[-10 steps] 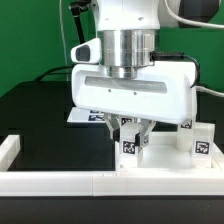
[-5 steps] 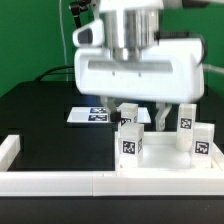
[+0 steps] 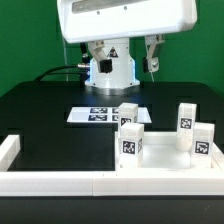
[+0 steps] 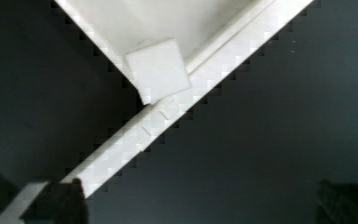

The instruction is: Assemble square table

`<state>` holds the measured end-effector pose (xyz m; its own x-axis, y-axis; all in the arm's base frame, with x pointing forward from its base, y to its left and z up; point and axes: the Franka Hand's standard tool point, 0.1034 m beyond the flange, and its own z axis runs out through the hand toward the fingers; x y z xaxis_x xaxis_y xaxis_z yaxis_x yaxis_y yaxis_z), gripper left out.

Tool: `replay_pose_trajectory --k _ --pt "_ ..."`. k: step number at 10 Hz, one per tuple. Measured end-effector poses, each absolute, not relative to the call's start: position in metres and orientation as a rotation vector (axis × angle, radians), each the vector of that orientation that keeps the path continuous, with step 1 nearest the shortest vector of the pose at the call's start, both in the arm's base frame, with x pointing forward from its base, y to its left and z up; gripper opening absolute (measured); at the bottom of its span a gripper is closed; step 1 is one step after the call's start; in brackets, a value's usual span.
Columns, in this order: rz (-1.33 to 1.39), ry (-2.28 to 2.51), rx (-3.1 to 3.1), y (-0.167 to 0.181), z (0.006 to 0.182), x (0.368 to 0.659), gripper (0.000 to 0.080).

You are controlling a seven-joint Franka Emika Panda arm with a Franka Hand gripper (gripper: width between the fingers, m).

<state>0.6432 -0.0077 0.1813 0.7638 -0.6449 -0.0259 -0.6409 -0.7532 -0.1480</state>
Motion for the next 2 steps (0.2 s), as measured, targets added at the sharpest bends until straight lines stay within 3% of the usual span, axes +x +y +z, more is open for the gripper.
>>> replay_pose_trajectory --k 2 --pt "-0.040 1.031 -2.810 -0.0079 0.1812 0.6432 0.0649"
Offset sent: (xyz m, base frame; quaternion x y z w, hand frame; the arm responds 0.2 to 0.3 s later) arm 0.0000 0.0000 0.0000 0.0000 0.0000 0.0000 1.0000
